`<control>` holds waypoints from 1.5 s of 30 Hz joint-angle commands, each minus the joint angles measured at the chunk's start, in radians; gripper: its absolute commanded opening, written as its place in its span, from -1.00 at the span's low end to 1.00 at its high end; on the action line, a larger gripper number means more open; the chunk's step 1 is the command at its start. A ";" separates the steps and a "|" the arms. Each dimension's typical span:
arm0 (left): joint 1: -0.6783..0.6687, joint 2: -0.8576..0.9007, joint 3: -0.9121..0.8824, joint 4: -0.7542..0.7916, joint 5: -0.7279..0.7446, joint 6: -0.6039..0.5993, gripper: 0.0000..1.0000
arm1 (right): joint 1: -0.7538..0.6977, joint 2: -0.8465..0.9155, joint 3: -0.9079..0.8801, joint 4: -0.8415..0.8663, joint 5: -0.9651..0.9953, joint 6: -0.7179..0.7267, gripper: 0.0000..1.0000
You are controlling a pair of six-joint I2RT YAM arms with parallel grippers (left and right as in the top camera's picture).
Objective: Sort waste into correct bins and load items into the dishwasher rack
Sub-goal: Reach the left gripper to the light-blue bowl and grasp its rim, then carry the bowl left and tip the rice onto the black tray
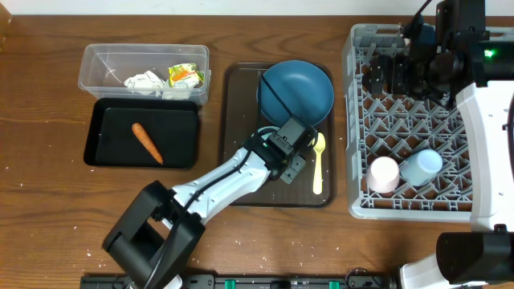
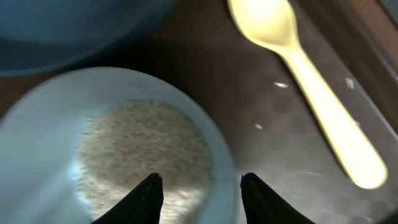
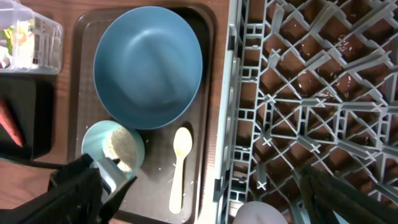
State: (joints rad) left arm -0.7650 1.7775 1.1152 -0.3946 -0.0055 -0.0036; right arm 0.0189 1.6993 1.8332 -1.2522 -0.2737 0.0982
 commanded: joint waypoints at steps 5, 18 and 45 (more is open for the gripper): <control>-0.002 0.037 0.037 0.019 -0.055 -0.003 -0.15 | -0.001 0.003 -0.004 -0.002 -0.004 -0.010 0.98; -0.011 0.046 0.037 -0.064 -0.078 0.052 -0.53 | -0.001 0.002 -0.004 -0.015 -0.004 -0.019 0.99; 0.066 -0.191 0.047 -0.185 -0.115 -0.187 -0.88 | -0.001 0.003 -0.004 -0.016 -0.004 -0.036 0.98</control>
State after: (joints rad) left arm -0.7219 1.5978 1.1339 -0.5674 -0.0933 -0.1379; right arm 0.0193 1.6993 1.8332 -1.2671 -0.2737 0.0780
